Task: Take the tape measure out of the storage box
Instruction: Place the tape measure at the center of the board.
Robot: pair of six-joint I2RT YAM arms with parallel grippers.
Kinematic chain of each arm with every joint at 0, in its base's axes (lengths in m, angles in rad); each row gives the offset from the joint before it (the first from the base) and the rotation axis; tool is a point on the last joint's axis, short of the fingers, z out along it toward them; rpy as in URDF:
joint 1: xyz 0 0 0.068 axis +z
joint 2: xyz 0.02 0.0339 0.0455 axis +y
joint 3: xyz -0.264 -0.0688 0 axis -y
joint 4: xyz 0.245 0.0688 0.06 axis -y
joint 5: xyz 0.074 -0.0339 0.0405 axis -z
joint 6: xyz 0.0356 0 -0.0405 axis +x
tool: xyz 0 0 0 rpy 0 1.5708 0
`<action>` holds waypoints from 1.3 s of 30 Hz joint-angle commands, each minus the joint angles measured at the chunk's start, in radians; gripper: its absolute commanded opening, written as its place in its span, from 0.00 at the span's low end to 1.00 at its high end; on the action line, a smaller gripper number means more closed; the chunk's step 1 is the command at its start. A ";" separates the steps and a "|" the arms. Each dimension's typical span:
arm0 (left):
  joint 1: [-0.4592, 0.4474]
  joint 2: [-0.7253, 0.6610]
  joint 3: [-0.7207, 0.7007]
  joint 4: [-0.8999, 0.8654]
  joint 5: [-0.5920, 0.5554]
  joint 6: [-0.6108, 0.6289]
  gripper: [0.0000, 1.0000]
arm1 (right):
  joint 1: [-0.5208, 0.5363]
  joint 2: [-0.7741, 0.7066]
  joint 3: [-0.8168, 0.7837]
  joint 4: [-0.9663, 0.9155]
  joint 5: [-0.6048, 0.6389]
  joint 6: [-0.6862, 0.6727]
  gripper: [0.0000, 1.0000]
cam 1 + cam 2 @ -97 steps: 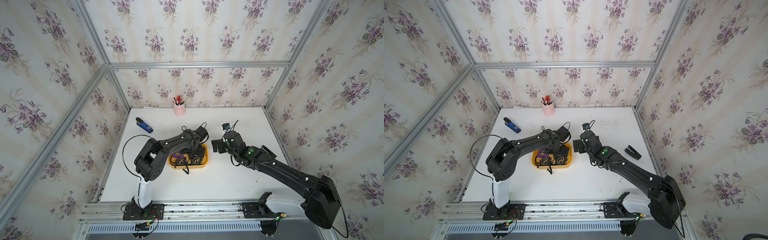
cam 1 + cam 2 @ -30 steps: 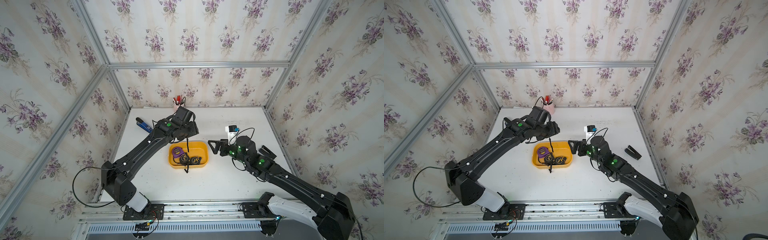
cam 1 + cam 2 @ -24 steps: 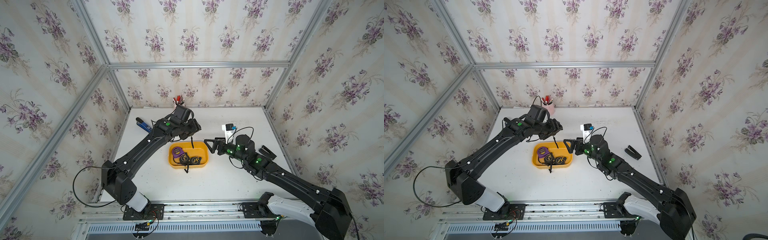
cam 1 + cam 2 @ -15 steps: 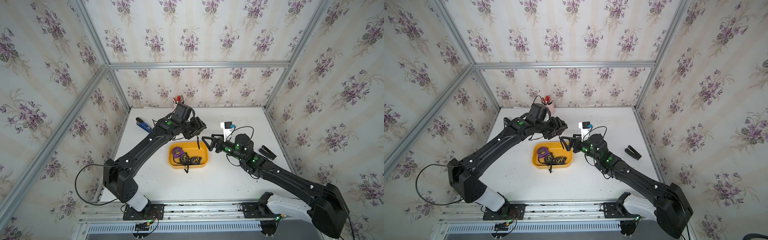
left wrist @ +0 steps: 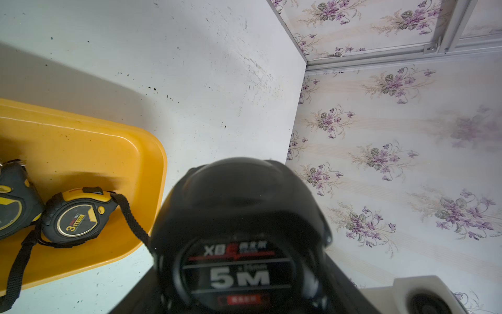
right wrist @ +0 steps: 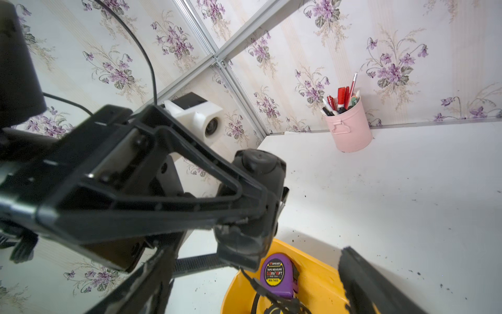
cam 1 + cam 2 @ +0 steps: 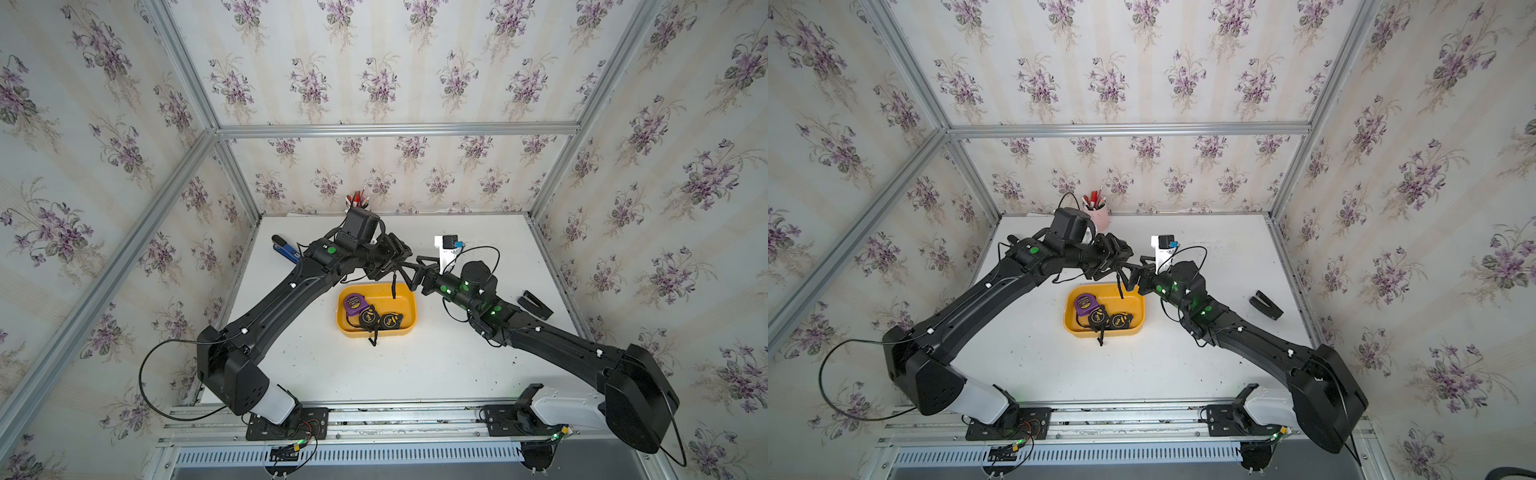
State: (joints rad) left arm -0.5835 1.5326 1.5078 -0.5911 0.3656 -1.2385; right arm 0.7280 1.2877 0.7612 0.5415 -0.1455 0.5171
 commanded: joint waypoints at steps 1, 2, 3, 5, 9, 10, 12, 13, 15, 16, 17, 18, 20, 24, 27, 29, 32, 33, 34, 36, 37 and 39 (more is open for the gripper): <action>-0.002 -0.012 -0.004 0.062 0.002 -0.010 0.27 | 0.001 0.020 0.008 0.064 0.007 -0.004 0.97; -0.002 -0.012 -0.003 0.063 0.001 -0.010 0.27 | 0.001 0.030 0.010 0.075 0.009 -0.002 0.97; -0.004 -0.012 -0.002 0.066 0.000 -0.006 0.27 | 0.001 0.041 0.012 0.085 0.012 0.001 0.97; -0.008 -0.007 0.001 0.066 0.002 -0.003 0.27 | 0.001 0.062 0.019 0.105 0.013 0.009 0.96; -0.012 -0.006 0.003 0.068 -0.001 -0.003 0.27 | 0.001 0.101 0.040 0.139 0.008 0.025 0.95; -0.014 -0.007 0.004 0.068 -0.002 -0.004 0.27 | 0.001 0.110 0.047 0.145 0.006 0.025 0.95; -0.015 -0.006 0.005 0.069 -0.001 -0.003 0.27 | 0.001 0.125 0.060 0.153 0.006 0.026 0.95; -0.016 -0.006 0.003 0.068 -0.001 -0.003 0.27 | 0.001 0.131 0.067 0.155 0.009 0.027 0.94; -0.016 -0.009 0.000 0.067 -0.002 -0.003 0.27 | 0.001 0.146 0.078 0.155 0.012 0.028 0.92; -0.016 -0.010 -0.001 0.066 -0.002 -0.003 0.27 | 0.001 0.150 0.082 0.155 0.012 0.030 0.90; -0.016 -0.012 -0.001 0.067 -0.001 -0.004 0.27 | 0.001 0.154 0.085 0.155 0.014 0.035 0.87; -0.016 -0.013 -0.002 0.068 -0.001 -0.003 0.27 | 0.001 0.158 0.088 0.152 0.015 0.037 0.83; -0.016 -0.014 -0.002 0.069 -0.002 -0.004 0.27 | 0.001 0.163 0.091 0.146 0.020 0.045 0.74; -0.016 -0.015 -0.012 0.102 -0.003 -0.010 0.32 | 0.001 0.179 0.102 0.129 0.031 0.051 0.57; -0.016 -0.018 -0.020 0.117 0.006 -0.011 0.37 | 0.001 0.179 0.104 0.120 0.047 0.051 0.47; -0.016 -0.020 -0.022 0.114 0.003 -0.010 0.41 | 0.001 0.176 0.102 0.119 0.056 0.047 0.41; -0.016 -0.028 -0.022 0.110 -0.003 0.005 0.57 | 0.001 0.170 0.099 0.112 0.067 0.039 0.35; -0.015 -0.031 -0.020 0.108 -0.002 0.015 0.67 | 0.001 0.167 0.099 0.108 0.069 0.036 0.34; -0.013 -0.034 -0.018 0.104 -0.015 0.025 0.75 | -0.001 0.164 0.098 0.101 0.071 0.035 0.33; -0.009 -0.044 -0.018 0.095 -0.044 0.048 0.91 | 0.001 0.153 0.092 0.087 0.078 0.035 0.33; -0.007 -0.048 -0.019 0.092 -0.049 0.057 0.96 | 0.000 0.145 0.089 0.077 0.082 0.034 0.32; -0.001 -0.058 -0.023 0.085 -0.064 0.078 1.00 | 0.000 0.124 0.082 0.053 0.093 0.033 0.32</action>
State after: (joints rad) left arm -0.5896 1.4853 1.4830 -0.5156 0.3183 -1.2144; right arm 0.7261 1.4353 0.8463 0.6044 -0.0887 0.5495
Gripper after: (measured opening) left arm 0.998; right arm 0.427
